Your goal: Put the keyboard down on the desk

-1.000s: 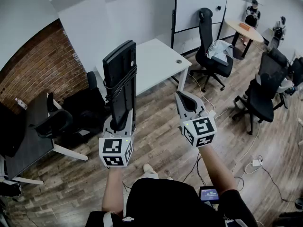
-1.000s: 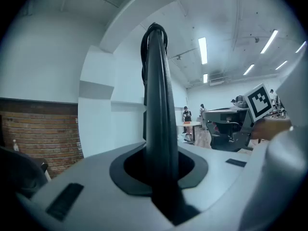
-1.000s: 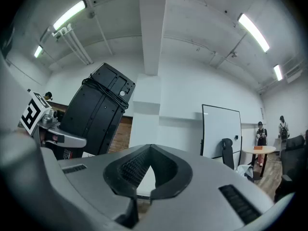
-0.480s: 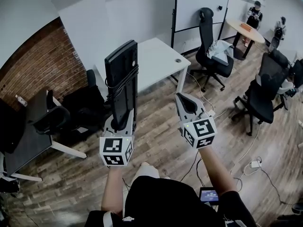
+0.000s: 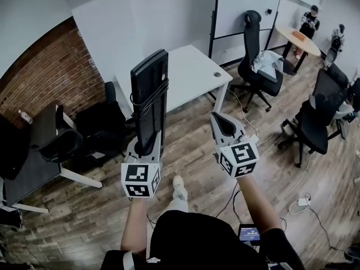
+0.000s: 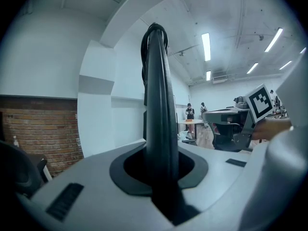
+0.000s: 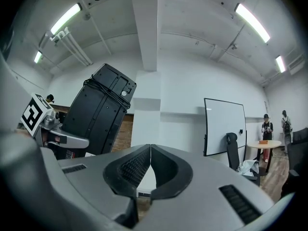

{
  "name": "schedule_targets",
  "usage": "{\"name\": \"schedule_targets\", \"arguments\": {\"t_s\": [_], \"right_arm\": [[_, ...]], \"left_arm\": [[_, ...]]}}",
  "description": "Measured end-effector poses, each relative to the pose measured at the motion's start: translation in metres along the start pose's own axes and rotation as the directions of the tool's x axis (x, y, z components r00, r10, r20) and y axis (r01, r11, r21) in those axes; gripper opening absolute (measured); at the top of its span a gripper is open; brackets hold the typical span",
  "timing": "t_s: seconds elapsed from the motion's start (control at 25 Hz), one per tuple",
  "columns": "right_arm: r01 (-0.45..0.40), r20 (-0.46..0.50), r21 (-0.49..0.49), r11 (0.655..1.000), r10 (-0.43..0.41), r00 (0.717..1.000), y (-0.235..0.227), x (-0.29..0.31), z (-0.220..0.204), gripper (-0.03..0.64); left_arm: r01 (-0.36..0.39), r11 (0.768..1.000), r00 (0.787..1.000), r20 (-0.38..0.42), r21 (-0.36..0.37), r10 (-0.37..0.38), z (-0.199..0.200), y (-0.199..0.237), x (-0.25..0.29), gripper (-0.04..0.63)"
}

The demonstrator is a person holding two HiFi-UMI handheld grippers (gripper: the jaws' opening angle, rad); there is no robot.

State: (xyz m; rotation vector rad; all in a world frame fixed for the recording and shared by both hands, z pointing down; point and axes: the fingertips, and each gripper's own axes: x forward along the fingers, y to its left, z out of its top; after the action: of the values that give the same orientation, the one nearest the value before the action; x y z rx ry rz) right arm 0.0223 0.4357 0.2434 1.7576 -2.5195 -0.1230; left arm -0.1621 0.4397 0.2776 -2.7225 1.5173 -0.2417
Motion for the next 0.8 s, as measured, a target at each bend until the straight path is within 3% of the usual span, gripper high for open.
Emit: {"name": "schedule_targets", "arguments": {"t_s": [0.8], "right_arm": [[-0.040, -0.033, 0.024, 0.999, 0.041, 0.999, -0.066, 0.221, -0.014, 0.041]], "left_arm": [[-0.023, 1.000, 0.999, -0.025, -0.015, 0.023, 0.012, 0.127, 0.188, 0.087]]}}
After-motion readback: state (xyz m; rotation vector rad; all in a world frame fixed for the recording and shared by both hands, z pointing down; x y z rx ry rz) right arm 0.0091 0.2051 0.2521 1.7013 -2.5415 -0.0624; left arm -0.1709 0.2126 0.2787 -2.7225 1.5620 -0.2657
